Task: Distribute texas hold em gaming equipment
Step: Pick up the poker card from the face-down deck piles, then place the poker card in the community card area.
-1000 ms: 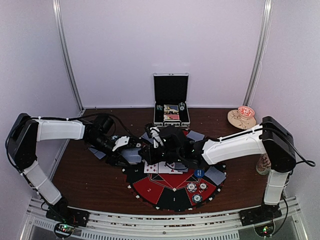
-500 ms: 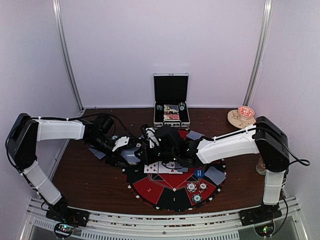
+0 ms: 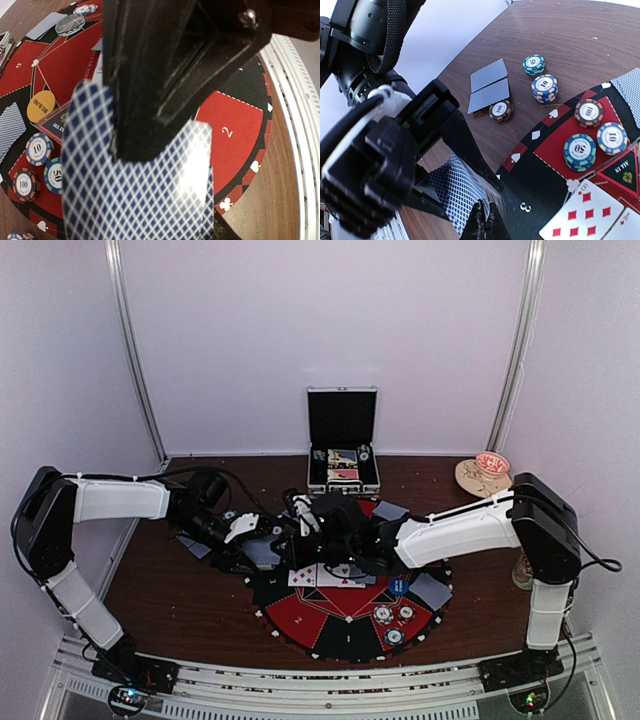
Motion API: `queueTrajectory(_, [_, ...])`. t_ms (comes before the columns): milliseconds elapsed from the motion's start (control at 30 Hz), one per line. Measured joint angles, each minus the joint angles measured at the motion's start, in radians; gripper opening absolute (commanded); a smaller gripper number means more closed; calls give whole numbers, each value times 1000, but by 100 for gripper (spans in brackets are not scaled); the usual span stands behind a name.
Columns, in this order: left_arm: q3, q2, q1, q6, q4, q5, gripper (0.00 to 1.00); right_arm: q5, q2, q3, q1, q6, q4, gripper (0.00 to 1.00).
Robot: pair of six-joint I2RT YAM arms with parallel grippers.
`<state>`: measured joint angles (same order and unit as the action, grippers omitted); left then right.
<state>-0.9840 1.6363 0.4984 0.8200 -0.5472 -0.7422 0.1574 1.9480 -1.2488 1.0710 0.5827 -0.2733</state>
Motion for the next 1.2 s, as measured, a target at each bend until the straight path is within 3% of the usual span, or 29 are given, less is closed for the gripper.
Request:
queueTrajectory(367, [0, 0, 0, -3, 0, 1, 46, -105, -220, 301, -11, 82, -155, 0])
queueTrajectory(700, [0, 1, 0, -3, 0, 2, 46, -492, -419, 689, -10, 311, -320, 0])
queueTrajectory(933, [0, 1, 0, -4, 0, 2, 46, -770, -407, 718, 17, 493, -287, 0])
queueTrajectory(1200, [0, 1, 0, -4, 0, 2, 46, -888, -275, 652, 32, 630, -177, 0])
